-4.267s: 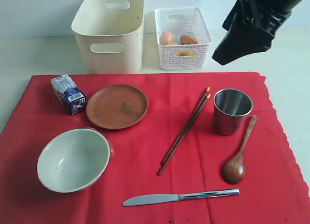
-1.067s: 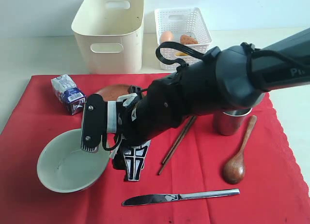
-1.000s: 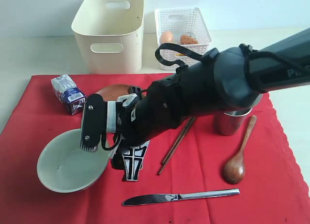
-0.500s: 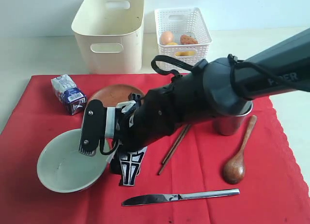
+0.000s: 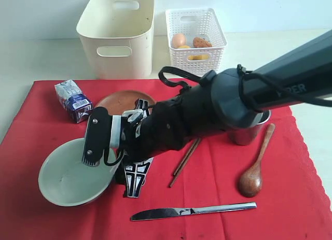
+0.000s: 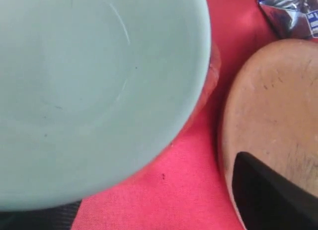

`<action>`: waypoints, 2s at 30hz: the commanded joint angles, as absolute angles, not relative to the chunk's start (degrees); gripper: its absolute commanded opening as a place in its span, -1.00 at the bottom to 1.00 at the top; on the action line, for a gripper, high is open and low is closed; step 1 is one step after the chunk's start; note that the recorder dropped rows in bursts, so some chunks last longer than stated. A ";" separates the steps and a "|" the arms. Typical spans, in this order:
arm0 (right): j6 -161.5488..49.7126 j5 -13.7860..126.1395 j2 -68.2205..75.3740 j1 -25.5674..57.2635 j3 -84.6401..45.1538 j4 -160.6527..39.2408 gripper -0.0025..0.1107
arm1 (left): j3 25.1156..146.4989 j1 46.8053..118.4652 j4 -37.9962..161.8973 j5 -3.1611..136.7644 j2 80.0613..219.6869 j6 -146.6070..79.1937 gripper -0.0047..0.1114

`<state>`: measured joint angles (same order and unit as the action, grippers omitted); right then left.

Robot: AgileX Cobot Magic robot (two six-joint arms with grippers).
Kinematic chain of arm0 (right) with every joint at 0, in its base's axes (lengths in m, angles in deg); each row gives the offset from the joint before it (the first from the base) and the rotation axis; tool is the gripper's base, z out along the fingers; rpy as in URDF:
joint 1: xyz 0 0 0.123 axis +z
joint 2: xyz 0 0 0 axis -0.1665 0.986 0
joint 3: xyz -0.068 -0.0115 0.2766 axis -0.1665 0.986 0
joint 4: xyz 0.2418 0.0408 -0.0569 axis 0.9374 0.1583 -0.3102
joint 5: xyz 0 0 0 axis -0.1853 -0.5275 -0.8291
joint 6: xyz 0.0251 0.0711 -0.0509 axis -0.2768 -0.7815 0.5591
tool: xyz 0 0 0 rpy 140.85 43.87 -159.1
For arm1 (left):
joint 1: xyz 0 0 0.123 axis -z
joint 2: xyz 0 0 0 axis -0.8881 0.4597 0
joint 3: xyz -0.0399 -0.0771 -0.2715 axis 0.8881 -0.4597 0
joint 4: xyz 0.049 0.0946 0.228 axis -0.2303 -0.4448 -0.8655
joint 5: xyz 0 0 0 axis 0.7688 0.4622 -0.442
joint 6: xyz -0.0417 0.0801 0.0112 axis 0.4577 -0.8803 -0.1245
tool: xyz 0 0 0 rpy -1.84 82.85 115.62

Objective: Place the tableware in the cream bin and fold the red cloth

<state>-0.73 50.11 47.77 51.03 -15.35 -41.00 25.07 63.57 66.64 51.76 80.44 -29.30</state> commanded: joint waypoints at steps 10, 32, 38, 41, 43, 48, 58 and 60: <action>-0.29 50.52 48.47 51.06 -15.21 -41.19 -0.50 | 25.12 63.37 67.15 52.07 80.06 -29.48 -0.88; -0.69 48.95 41.26 49.60 -15.21 -41.34 -0.96 | 25.12 63.37 67.15 52.07 80.06 -29.48 -0.88; -0.69 48.94 38.45 49.29 -15.21 -41.34 -0.96 | 25.12 63.37 67.15 52.07 80.06 -29.48 -0.88; -0.69 48.94 37.14 49.29 -15.21 -41.34 -0.96 | 25.12 63.37 67.15 52.07 80.06 -29.48 -0.88; -0.69 48.94 36.36 49.29 -15.21 -41.43 -0.96 | 25.12 63.37 67.15 52.07 80.06 -29.48 -0.88; -0.69 49.19 31.71 48.06 -15.21 -41.43 -0.96 | 25.12 63.37 67.15 52.07 80.06 -29.48 -0.88; -1.67 55.71 22.57 35.54 -15.21 -41.33 -0.96 | 25.12 63.37 67.15 52.07 80.06 -29.48 -0.88; -1.77 57.34 22.57 32.42 -15.21 -41.24 -0.96 | 25.12 63.37 67.15 52.07 80.06 -29.48 -0.88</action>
<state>-1.25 54.44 23.04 34.91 -15.31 -41.11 25.07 63.57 66.64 51.76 80.44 -29.30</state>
